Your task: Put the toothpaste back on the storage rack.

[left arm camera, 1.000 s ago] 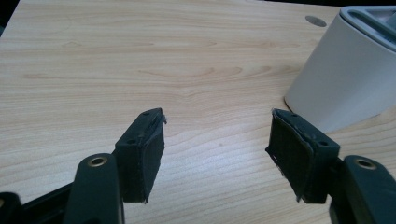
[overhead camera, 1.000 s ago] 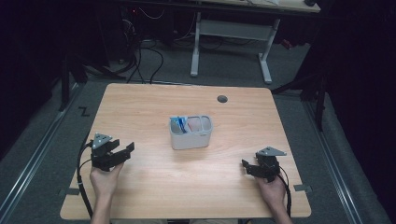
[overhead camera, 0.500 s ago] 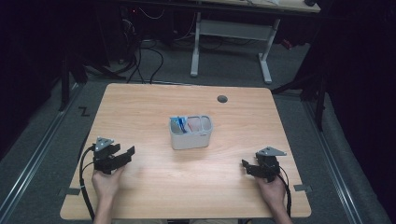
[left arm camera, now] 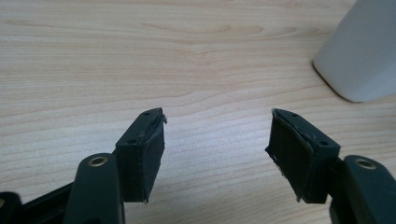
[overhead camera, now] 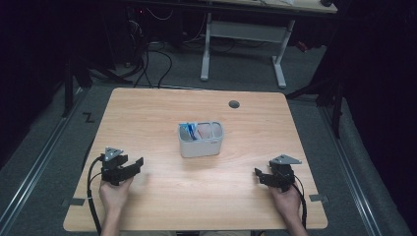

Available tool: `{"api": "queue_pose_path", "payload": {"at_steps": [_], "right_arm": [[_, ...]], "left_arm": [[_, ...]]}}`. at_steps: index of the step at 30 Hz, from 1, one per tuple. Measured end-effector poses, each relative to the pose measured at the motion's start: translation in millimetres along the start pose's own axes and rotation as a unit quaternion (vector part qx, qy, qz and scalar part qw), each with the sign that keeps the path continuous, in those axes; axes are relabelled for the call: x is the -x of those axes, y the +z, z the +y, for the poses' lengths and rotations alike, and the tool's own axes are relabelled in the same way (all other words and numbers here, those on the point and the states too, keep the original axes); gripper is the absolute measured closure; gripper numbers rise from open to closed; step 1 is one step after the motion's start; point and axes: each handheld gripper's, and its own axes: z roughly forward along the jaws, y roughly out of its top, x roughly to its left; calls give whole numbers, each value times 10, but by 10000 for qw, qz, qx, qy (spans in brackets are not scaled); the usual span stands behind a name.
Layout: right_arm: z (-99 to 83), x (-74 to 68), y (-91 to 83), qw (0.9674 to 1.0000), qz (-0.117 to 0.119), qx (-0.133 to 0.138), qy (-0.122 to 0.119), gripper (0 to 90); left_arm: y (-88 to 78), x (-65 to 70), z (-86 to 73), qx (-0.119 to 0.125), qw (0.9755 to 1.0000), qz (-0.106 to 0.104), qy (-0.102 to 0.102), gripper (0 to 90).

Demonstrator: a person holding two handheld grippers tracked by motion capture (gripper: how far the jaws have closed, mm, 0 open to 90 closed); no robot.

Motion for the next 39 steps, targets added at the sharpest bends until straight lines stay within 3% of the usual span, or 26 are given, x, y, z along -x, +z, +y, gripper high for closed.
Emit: {"api": "queue_pose_path", "payload": {"at_steps": [10,26,39], "right_arm": [[0,0,0,10000,3,1,-1,294],[0,0,0,10000,3,2,-4,294],[0,0,0,10000,3,3,-8,294]], "left_arm": [[65,2,-61,-112,9999,107,43,363],[180,40,-127,-315,9984,352,306,364],[223,74,-160,-346,9970,500,474,371]]}}
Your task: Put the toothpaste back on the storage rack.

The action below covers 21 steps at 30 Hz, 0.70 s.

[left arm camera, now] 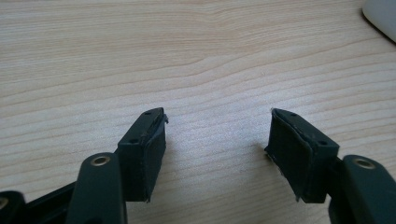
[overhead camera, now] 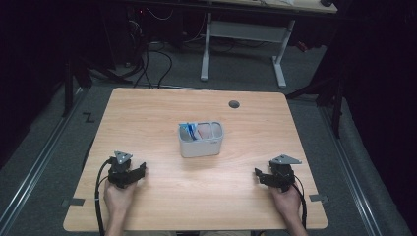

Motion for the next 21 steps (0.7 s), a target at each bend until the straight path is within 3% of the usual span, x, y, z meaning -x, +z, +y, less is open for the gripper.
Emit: {"api": "queue_pose_path", "payload": {"at_steps": [9,21], "right_arm": [[0,-1,0,10000,0,-1,4,295],[-1,0,0,10000,-1,1,0,294]], "left_arm": [[17,29,-8,42,9999,76,96,366],[20,60,-12,34,9999,128,52,326]]}}
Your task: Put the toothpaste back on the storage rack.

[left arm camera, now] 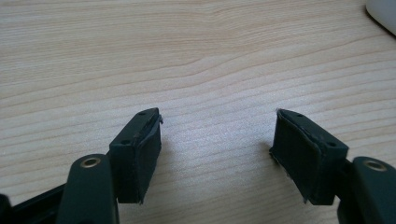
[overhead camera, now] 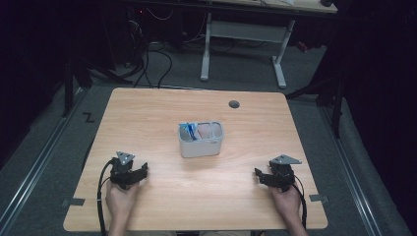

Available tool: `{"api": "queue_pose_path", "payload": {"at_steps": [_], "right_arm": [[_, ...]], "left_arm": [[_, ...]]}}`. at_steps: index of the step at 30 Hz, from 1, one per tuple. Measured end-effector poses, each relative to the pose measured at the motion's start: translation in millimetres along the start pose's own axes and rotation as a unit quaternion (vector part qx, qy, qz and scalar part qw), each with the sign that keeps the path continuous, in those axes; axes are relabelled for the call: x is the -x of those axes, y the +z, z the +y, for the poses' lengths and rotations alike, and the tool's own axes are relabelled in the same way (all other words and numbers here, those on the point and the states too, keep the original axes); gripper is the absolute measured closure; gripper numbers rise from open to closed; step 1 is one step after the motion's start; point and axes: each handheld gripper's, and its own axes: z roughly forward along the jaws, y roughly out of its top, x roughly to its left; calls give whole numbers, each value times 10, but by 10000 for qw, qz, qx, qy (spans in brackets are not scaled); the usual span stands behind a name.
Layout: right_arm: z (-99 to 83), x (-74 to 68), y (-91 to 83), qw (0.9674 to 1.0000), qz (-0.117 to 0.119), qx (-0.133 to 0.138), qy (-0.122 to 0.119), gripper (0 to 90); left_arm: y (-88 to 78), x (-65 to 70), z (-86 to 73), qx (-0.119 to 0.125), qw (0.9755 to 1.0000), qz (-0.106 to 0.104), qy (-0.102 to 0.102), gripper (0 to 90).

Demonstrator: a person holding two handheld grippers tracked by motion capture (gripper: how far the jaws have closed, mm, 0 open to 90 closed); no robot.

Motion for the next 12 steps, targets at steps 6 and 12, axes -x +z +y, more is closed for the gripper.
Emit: {"api": "queue_pose_path", "payload": {"at_steps": [6,12], "right_arm": [[3,-1,4,10000,-16,0,14,295],[5,-6,6,10000,-33,-1,31,295]], "left_arm": [[0,0,-1,-6,10000,-9,-8,313],[1,2,0,-22,10000,-32,13,299]]}}
